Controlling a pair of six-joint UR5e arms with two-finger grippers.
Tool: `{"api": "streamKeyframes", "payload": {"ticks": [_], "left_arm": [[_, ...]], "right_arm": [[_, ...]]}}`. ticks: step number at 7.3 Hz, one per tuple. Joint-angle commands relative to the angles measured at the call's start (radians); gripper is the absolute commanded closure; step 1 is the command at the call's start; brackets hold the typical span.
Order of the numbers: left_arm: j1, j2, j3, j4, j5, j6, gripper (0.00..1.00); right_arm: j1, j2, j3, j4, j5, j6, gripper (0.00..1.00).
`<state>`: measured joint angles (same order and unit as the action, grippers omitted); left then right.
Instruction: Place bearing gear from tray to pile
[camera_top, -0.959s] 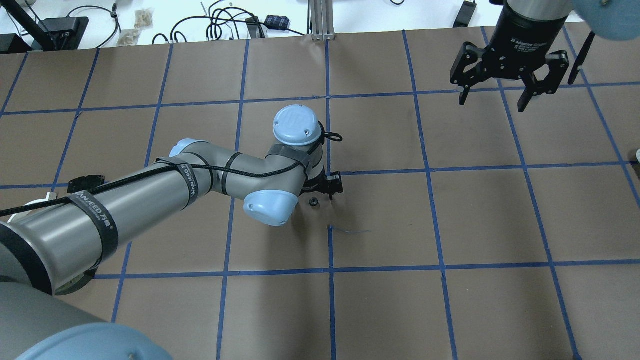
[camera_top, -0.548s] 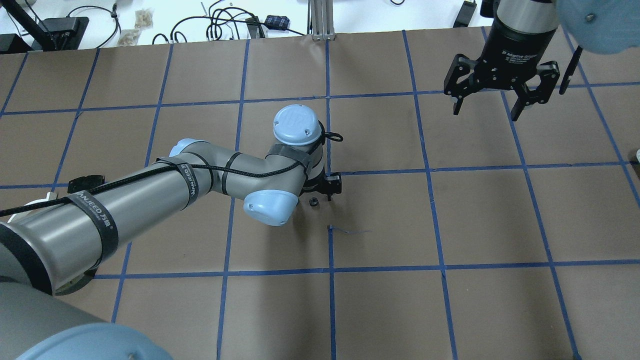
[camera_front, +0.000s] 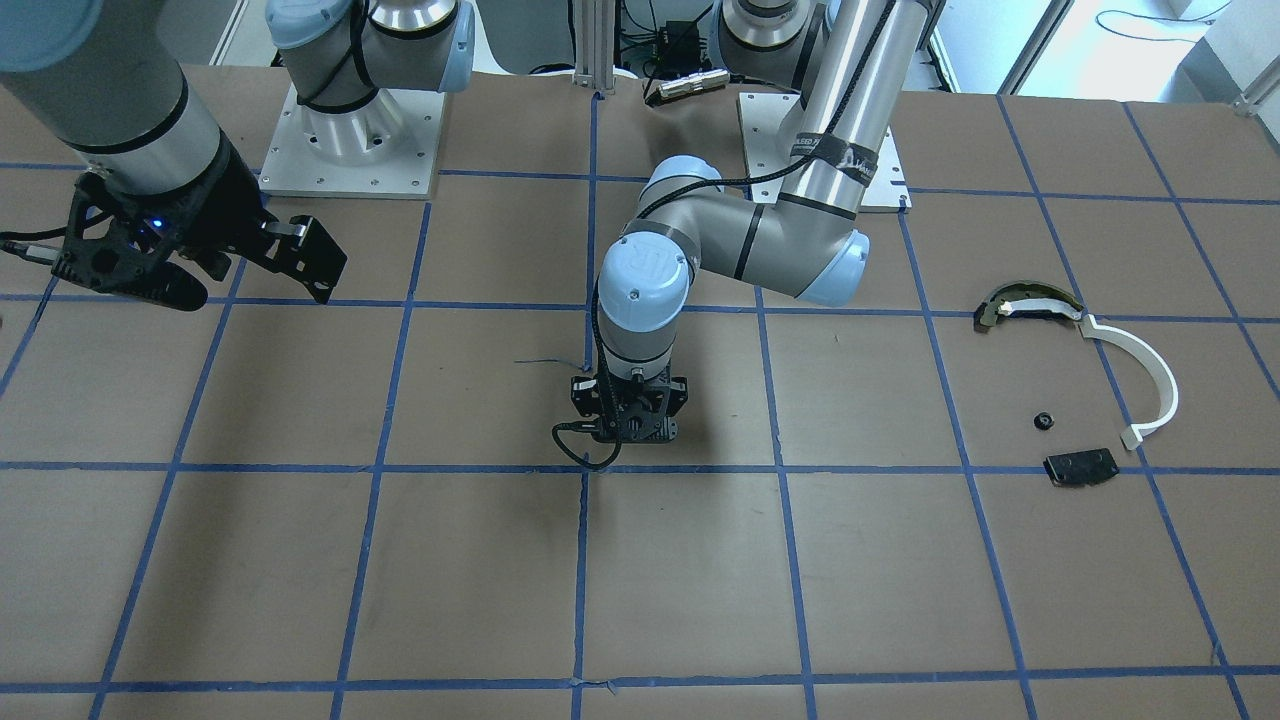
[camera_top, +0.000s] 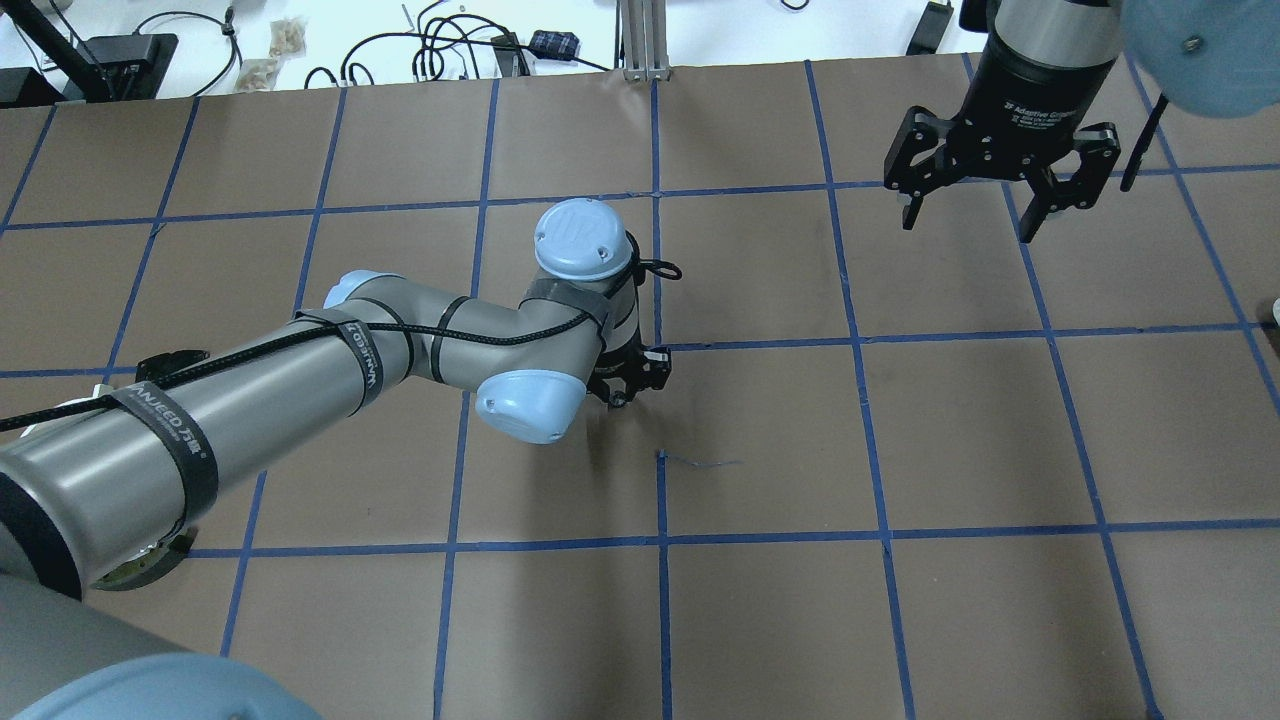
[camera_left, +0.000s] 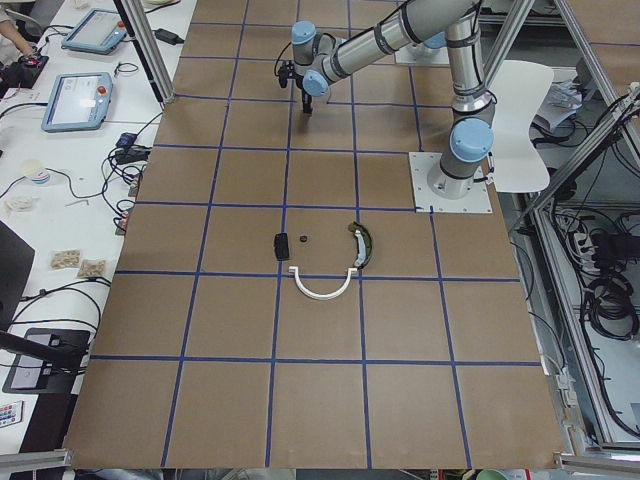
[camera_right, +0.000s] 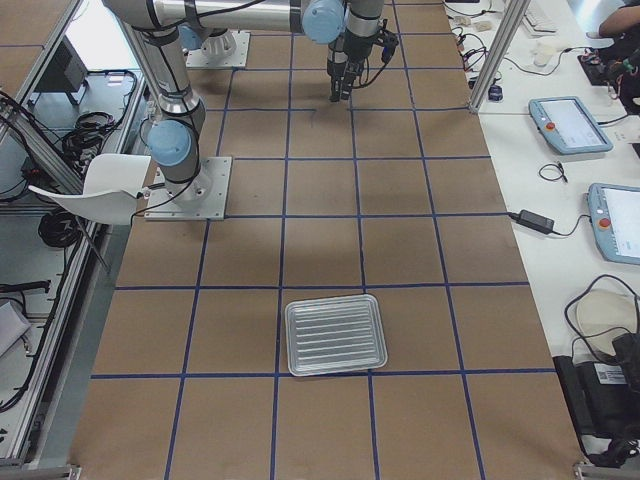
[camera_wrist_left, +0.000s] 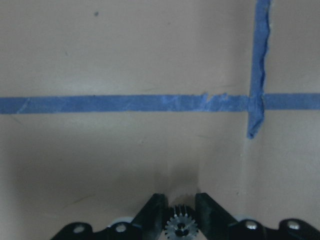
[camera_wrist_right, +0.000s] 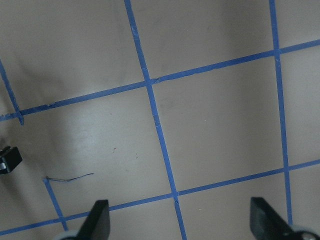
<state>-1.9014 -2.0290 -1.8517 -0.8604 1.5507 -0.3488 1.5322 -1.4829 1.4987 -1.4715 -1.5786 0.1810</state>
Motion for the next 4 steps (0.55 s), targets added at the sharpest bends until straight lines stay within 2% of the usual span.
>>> {"api": "streamKeyframes", "payload": {"ticks": [1,2,3,4], "left_arm": [[0.149,0.076,0.02,-0.146,-0.011,0.151,1.0],[0.312,0.128,0.022,-0.283,-0.001,0.406,1.0],[0.469,0.15,0.01,-0.301,0.006,0.595,1.0],[0.587,0.148,0.002,-0.287,0.108,0.742,1.0]], "right_arm": [[0.0,-0.016,0.005,0.005,0.0,0.0,0.0],[0.0,-0.016,0.009,0.008,0.0,0.0,0.0],[0.0,-0.028,0.018,0.007,0.0,0.0,0.0],[0.0,-0.042,0.049,0.005,-0.001,0.002,0.0]]}}
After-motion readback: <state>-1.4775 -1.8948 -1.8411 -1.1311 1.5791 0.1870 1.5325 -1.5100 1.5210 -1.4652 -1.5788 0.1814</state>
